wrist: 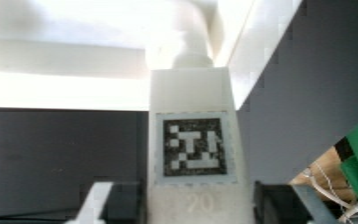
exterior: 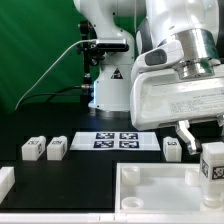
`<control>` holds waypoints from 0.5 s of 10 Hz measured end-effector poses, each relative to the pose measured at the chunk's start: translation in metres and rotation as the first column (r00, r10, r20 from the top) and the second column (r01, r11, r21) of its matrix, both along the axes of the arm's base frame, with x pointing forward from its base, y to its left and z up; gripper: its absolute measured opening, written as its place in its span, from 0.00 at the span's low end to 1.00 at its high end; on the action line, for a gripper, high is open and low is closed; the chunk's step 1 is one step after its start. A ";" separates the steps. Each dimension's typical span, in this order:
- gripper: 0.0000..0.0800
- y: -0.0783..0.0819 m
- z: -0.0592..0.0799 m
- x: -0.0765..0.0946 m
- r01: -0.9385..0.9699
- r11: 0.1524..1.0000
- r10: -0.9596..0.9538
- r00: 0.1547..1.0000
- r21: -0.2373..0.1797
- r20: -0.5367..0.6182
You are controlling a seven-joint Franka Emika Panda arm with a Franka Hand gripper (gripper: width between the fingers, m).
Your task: Assemble one leg
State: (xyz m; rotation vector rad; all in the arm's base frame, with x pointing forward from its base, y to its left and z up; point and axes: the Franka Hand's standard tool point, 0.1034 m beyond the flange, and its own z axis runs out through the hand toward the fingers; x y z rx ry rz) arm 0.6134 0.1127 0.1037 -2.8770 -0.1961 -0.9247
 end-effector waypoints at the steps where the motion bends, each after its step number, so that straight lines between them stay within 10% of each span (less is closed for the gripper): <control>1: 0.36 0.000 0.000 0.002 0.001 1.000 -0.001 1.000 0.001 0.001; 5: 0.36 0.002 -0.014 0.000 0.000 1.000 0.000 1.000 0.002 -0.013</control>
Offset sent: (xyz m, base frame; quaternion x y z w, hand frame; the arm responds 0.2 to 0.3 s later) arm 0.0086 0.0003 -0.0094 -0.0030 0.0100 0.0032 0.9999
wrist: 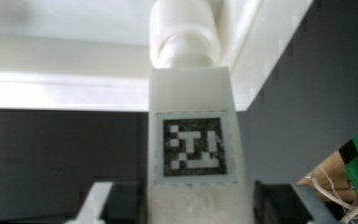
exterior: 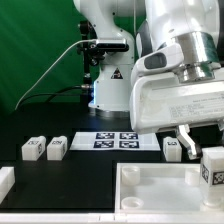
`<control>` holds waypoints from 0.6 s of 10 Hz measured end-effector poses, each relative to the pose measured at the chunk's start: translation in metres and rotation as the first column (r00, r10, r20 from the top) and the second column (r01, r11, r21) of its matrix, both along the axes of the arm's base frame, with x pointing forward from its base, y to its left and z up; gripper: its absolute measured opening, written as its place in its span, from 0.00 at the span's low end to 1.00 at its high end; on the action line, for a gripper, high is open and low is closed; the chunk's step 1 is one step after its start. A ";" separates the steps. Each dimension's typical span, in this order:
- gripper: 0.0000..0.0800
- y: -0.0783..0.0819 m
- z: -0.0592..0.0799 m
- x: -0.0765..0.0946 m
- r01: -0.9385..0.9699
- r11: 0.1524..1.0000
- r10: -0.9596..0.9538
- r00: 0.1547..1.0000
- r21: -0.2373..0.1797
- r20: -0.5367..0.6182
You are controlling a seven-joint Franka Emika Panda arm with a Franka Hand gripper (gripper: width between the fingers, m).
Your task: Assemble one leg
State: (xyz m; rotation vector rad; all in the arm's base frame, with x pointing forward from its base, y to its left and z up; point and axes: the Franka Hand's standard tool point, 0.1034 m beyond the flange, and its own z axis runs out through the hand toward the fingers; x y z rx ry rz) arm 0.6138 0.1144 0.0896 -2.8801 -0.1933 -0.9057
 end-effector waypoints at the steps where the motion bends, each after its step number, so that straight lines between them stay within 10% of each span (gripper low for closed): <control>1: 0.36 0.000 -0.004 -0.001 0.000 1.000 0.000 1.000 0.000 0.001; 6: 0.36 0.000 -0.004 -0.002 0.016 1.000 -0.016 1.000 0.001 -0.004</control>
Offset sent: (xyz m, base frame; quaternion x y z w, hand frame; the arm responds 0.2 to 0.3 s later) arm -0.0086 -0.0060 -0.0124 -0.0334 -0.0150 0.0005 0.9993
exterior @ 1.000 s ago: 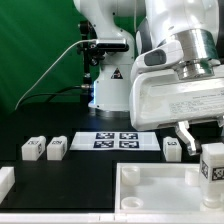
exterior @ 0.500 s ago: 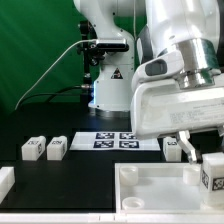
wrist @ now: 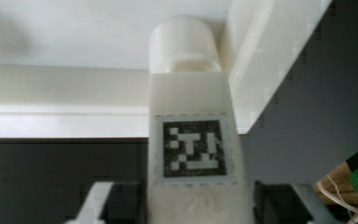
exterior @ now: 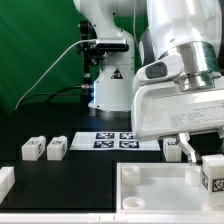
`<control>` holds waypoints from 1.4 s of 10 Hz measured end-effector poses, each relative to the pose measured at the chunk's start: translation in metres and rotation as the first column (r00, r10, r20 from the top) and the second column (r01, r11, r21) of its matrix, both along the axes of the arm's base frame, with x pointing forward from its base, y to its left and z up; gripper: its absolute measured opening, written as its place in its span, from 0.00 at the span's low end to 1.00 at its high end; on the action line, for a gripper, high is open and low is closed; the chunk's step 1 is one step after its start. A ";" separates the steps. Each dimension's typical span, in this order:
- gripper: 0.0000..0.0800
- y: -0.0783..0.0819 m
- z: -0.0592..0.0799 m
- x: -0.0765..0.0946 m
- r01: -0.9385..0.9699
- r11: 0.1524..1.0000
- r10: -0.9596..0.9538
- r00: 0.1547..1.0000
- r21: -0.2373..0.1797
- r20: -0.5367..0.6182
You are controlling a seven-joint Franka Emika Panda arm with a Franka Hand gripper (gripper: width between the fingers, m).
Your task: Assemble one leg
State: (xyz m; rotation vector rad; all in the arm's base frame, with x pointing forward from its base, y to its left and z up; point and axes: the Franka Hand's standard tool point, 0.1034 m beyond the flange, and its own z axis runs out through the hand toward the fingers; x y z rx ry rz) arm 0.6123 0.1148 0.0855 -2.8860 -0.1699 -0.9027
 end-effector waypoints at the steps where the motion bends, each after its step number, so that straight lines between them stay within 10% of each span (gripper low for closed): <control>1: 0.51 0.000 -0.002 -0.001 -0.001 1.000 0.001 1.000 -0.001 -0.011; 4: 0.78 0.000 -0.003 -0.001 -0.001 1.000 0.001 1.000 -0.001 -0.012; 14: 0.81 0.002 0.007 0.009 0.019 1.000 -0.017 0.993 0.017 -0.119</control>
Offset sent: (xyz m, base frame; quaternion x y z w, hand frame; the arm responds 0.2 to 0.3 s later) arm 0.0000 0.0000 0.0000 0.0000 0.0000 0.0000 1.0000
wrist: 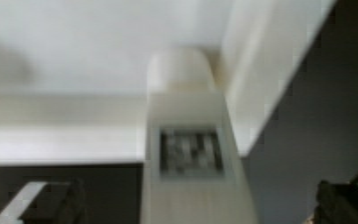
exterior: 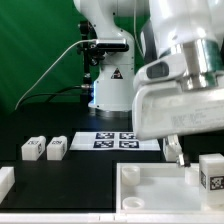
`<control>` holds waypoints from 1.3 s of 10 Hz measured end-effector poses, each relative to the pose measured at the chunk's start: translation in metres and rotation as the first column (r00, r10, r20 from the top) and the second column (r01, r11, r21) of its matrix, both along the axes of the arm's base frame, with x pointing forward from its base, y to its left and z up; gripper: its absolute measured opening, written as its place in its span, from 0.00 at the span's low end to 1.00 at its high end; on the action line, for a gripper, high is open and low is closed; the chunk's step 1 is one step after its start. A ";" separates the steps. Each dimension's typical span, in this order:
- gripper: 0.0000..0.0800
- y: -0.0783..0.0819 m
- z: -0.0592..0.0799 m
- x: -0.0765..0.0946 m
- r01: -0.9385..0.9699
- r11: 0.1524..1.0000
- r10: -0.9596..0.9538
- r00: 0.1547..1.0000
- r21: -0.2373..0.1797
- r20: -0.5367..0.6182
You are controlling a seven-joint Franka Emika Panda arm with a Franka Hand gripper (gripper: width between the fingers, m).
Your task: Assemble one leg
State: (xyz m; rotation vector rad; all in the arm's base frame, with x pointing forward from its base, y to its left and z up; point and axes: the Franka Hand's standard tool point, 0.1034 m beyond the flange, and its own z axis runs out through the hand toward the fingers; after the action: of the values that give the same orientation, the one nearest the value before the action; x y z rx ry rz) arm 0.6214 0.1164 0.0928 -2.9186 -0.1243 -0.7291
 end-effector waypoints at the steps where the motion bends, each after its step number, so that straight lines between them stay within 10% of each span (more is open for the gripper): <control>1: 0.81 0.002 -0.003 0.001 -0.011 1.000 0.011 0.997 0.003 -0.081; 5: 0.81 0.008 -0.008 0.000 -0.067 0.997 0.074 0.875 0.034 -0.478; 8: 0.81 0.008 -0.014 0.003 -0.064 0.997 0.072 0.879 0.034 -0.472; 10: 0.69 0.008 -0.014 0.003 -0.064 0.997 0.072 0.879 0.034 -0.472; 11: 0.46 0.007 -0.014 0.003 -0.063 0.998 0.070 0.880 0.032 -0.470; 13: 0.40 0.006 -0.014 0.003 -0.040 0.999 0.051 0.879 0.033 -0.474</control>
Offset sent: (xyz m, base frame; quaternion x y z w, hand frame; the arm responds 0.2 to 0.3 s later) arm 0.0078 -0.0033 -0.0093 -0.0016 -0.2565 0.0001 0.9665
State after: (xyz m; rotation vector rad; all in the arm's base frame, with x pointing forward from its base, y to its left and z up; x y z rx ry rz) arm 0.6249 0.1227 0.0787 -2.9590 -0.1305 0.0101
